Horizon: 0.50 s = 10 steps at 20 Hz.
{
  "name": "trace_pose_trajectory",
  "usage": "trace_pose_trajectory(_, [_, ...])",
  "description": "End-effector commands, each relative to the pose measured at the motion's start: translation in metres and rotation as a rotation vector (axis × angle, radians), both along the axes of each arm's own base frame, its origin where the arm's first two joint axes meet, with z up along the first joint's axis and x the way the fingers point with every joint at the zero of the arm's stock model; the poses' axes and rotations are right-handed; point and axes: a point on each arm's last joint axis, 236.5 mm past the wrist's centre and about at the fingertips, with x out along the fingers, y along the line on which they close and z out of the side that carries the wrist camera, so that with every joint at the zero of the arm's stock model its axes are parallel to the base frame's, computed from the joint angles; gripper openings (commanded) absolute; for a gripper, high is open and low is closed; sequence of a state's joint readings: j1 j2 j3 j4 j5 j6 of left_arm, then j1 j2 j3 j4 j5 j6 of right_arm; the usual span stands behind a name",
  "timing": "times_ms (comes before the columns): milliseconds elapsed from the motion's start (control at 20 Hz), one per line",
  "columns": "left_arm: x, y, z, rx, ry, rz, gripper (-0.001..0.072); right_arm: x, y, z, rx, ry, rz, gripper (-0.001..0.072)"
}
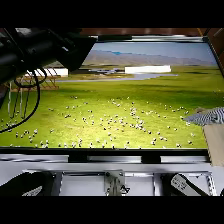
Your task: Fold the shirts.
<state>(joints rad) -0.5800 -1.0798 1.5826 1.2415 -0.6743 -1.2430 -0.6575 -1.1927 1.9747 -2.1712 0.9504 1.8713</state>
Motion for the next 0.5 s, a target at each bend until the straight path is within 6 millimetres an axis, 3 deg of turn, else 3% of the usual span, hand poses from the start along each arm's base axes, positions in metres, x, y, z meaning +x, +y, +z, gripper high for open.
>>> trace_pose_trajectory(0, [-0.004,-0.001,-0.012,0.016,0.055,-0.01,0.054,-0.006,-0.02,-0.003,-0.015,0.003,-0.037,0.0064])
trace_pose_trajectory(300, [-0.007,-0.001,-0.019,0.031,0.088,-0.018,0.054,-0.029,-0.048,0.004,-0.057,-0.016,-0.101,0.0064])
trace_pose_trajectory(450, [-0.011,-0.002,-0.029,0.044,0.139,-0.025,0.054,-0.054,-0.066,-0.002,-0.039,-0.015,-0.169,0.0064])
